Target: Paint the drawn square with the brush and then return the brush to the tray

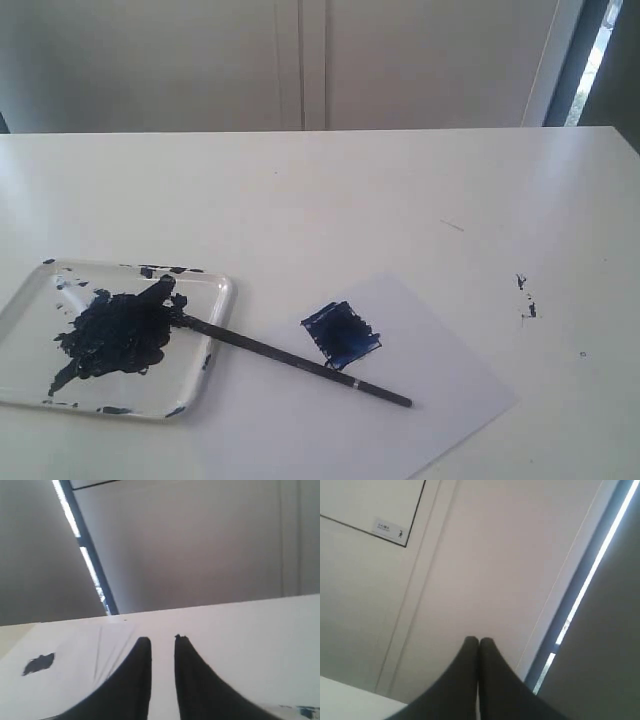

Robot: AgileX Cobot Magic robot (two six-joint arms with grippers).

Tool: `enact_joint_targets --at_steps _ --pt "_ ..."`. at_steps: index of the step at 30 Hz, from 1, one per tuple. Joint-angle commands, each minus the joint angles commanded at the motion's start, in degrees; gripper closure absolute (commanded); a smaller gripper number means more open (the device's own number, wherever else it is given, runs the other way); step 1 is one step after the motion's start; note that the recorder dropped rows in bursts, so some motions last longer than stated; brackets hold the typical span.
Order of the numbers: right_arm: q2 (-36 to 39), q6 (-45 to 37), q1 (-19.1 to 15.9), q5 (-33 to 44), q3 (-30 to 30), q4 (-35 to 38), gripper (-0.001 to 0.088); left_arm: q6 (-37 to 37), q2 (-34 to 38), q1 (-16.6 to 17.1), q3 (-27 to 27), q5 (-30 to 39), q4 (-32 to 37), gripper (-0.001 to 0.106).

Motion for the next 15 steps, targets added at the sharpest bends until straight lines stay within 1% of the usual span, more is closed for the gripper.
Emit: enact_joint_targets --at_steps 1,2,3,4,5,6,7,8,10,14,15 --pt "-1.1 0.0 -1.5 0.0 0.9 0.0 0.0868 0.0 -0.7 1.4 0.0 0.0 0.0 0.082" --pt "-3.9 0.0 -4.6 0.0 3.8 0.0 0.0868 0.0 -2.4 3.8 0.0 0.0 0.0 0.082" --pt "-6.4 0.0 -7.1 0.4 6.6 0.0 0.0868 0.0 -3.8 5.3 0.1 0.0 0.0 0.082" --pt "-8.5 0.0 -8.9 0.4 9.5 0.0 0.0868 0.0 -5.0 6.6 0.4 0.0 0.0 0.082" --pt "-11.4 0.0 -11.1 0.4 12.8 0.0 0.0868 0.0 -6.8 8.7 0.8 0.0 0.0 0.082" --pt "-13.4 0.0 -12.3 0.7 15.2 0.0 0.0868 0.0 -7.6 10.1 1.1 0.0 -0.1 0.082" --pt "-16.2 0.0 -13.6 1.0 18.4 0.1 0.0868 0.0 -8.3 12.8 1.5 0.0 -0.1 0.082" --pt "-17.3 0.0 -14.0 1.3 19.4 0.1 0.0868 0.0 -8.4 14.2 1.6 0.0 -0.1 0.082" --pt "-20.3 0.0 -15.9 1.5 23.2 0.1 0.0868 0.0 -9.9 18.4 1.6 0.1 -0.1 0.082" --pt "-24.2 0.0 -18.1 1.5 27.9 0.1 0.0868 0.0 -13.8 20.9 1.6 0.0 -0.1 0.082" --pt "-25.5 0.0 -18.5 1.6 29.2 0.1 0.0868 0.0 -14.4 21.0 1.6 -0.2 -0.1 0.082"
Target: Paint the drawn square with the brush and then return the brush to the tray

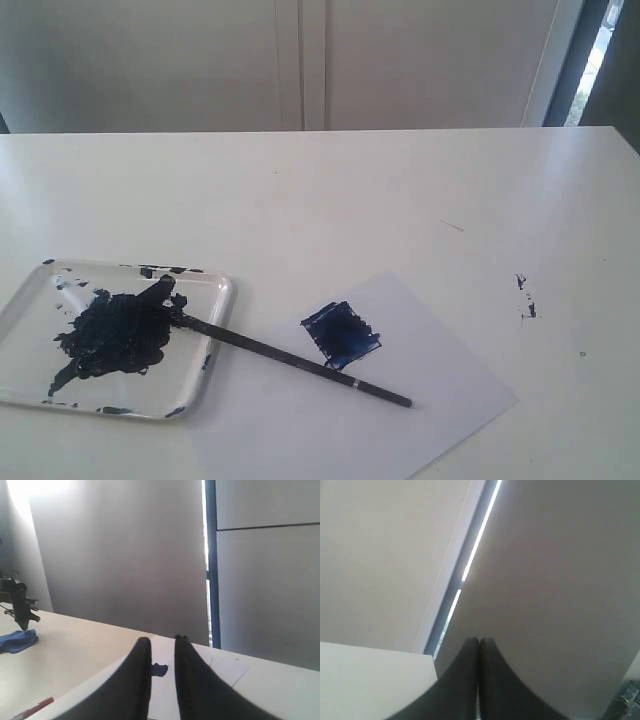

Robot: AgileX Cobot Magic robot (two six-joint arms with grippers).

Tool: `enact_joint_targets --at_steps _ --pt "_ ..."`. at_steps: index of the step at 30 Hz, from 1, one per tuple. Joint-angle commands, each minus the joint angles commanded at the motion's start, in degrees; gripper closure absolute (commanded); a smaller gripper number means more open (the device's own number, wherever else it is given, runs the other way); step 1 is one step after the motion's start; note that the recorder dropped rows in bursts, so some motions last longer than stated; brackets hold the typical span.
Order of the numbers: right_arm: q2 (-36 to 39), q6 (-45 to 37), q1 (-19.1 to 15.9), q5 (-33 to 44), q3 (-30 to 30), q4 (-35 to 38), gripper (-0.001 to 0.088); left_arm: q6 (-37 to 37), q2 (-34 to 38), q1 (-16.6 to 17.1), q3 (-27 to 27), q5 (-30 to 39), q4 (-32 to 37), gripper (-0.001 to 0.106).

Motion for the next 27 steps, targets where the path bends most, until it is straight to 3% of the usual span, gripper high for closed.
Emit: enact_joint_targets --at_steps 5,13,16,19,24,26,27 --pt "-4.1 0.0 -0.4 0.1 3.7 0.1 0.0868 0.0 -0.5 0.0 0.0 -0.1 0.0 0.082" --pt "-4.6 0.0 -0.4 0.0 3.9 0.0 0.0868 0.1 -0.5 0.0 0.0 0.1 0.0 0.082" --pt "-4.6 0.0 -0.4 0.0 3.9 0.0 0.0868 0.1 -0.5 0.0 0.0 3.2 0.0 0.082" --pt "-4.6 0.0 -0.4 0.0 4.0 0.0 0.0868 0.1 -0.7 0.0 0.0 12.7 -0.5 0.082" --pt "-4.6 0.0 -0.4 -1.7 4.1 1.4 0.0868 0.1 -0.5 -0.1 0.0 41.5 -1.2 0.082" --pt "-4.6 0.0 -0.4 -6.0 4.5 1.6 0.0868 0.1 -0.5 -0.1 0.0 51.7 -1.2 0.082" --pt "-4.6 0.0 -0.4 -12.2 5.4 2.0 0.0868 0.1 -0.5 -0.1 0.0 56.9 -1.2 0.082"
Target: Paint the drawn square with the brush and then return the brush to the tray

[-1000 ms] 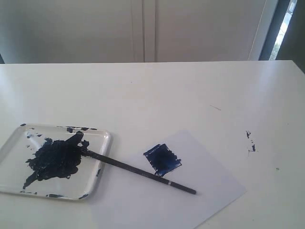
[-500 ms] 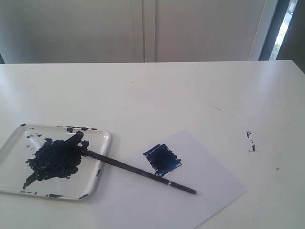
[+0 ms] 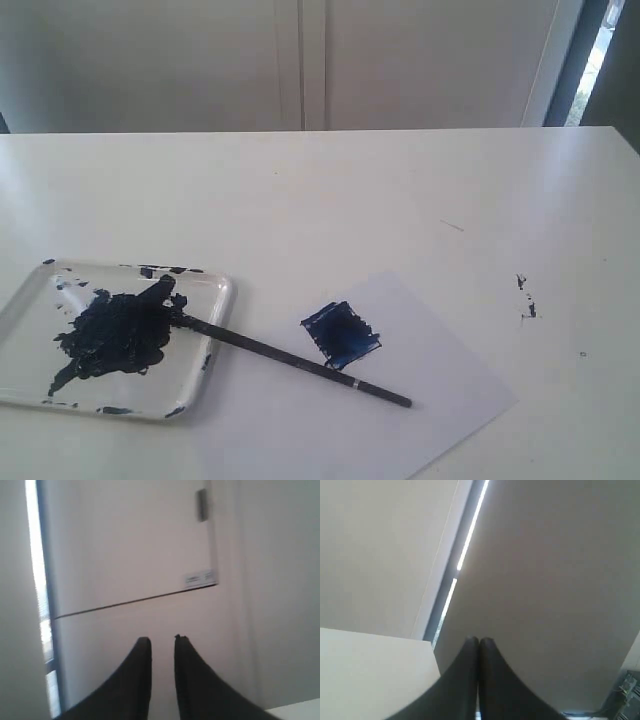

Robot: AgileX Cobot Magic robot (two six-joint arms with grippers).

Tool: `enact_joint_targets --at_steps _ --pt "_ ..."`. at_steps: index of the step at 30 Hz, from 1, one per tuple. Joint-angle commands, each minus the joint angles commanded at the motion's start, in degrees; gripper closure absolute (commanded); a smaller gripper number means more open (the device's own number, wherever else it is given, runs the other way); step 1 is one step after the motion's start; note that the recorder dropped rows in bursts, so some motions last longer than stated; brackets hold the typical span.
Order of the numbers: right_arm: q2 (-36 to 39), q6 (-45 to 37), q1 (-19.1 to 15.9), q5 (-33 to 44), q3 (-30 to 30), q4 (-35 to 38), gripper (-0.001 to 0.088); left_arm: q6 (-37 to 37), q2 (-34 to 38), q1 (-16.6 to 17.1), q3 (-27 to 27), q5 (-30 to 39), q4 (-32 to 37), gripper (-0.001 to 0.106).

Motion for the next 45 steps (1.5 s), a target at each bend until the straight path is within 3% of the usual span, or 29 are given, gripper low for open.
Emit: enact_joint_targets --at_steps 1,4,7,14,18,25,33,38,45 --pt "0.0 0.0 0.0 -3.9 0.5 0.8 0.0868 0.0 0.0 0.0 0.0 1.4 0.0 0.082" --pt "0.0 0.0 0.0 -21.5 1.7 2.8 0.0868 0.0 0.0 0.0 0.0 -3.3 0.0 0.082" --pt "0.0 0.0 0.0 -28.9 1.7 2.9 0.0868 0.0 -0.1 0.0 0.0 -4.9 0.0 0.082" --pt "-1.2 0.0 0.0 -27.9 5.7 3.5 0.0868 0.0 -2.8 0.0 0.6 -3.7 0.0 0.082" --pt "-5.9 0.0 0.0 -27.7 10.5 3.5 0.0868 0.0 -2.8 0.0 4.8 1.4 0.0 0.082" --pt "-5.9 0.0 0.0 -28.3 15.3 3.5 0.0868 0.0 -2.8 0.0 10.8 1.8 1.4 0.082" --pt "-5.9 0.0 0.0 -28.3 18.4 3.5 0.0868 0.1 -2.8 0.0 18.0 1.8 8.1 0.082" --pt "-5.9 0.0 0.0 -28.3 20.1 3.5 0.0868 0.1 -2.8 0.0 21.4 1.9 8.2 0.082" --pt "-5.9 0.0 0.0 -27.7 21.1 3.5 0.0868 0.1 -2.8 0.0 21.8 1.8 8.1 0.082"
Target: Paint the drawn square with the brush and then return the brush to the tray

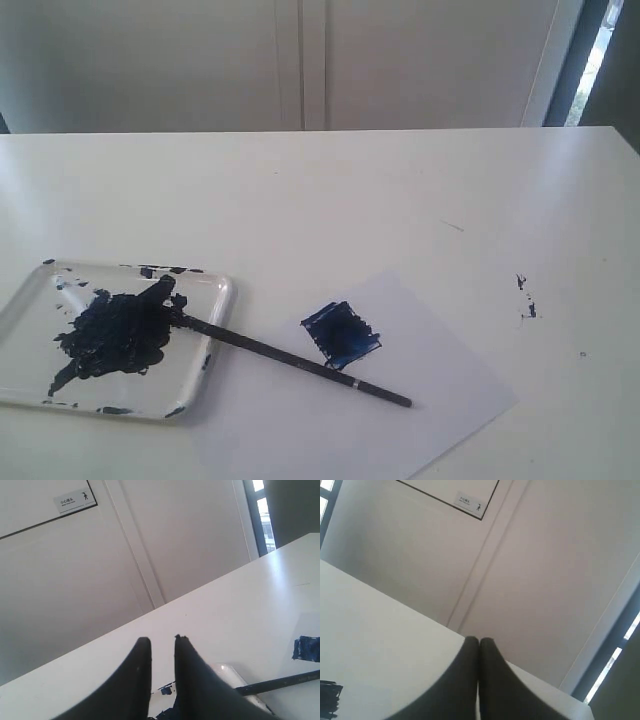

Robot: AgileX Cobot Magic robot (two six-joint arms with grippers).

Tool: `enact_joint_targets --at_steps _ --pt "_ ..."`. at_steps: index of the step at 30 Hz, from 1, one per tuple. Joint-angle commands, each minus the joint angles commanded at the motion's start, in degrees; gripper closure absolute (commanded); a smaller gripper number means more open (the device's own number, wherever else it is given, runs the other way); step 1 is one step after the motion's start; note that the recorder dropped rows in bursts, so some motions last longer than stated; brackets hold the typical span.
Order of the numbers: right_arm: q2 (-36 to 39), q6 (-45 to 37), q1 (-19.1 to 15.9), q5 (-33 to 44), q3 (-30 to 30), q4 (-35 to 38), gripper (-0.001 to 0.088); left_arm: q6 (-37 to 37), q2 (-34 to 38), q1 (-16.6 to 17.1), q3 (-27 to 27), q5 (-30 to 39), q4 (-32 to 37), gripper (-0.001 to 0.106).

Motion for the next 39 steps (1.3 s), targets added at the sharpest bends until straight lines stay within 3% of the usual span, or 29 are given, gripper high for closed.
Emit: enact_joint_targets --at_steps 18,24,39 --pt "0.0 0.0 0.0 0.0 0.0 0.0 0.0868 0.0 0.0 0.0 0.0 0.0 0.1 0.082" --pt "0.0 0.0 0.0 0.0 0.0 0.0 0.0868 0.0 0.0 0.0 0.0 -0.4 11.9 0.082" --pt "0.0 0.0 0.0 0.0 0.0 0.0 0.0868 0.0 0.0 0.0 0.0 -0.6 12.1 0.082"
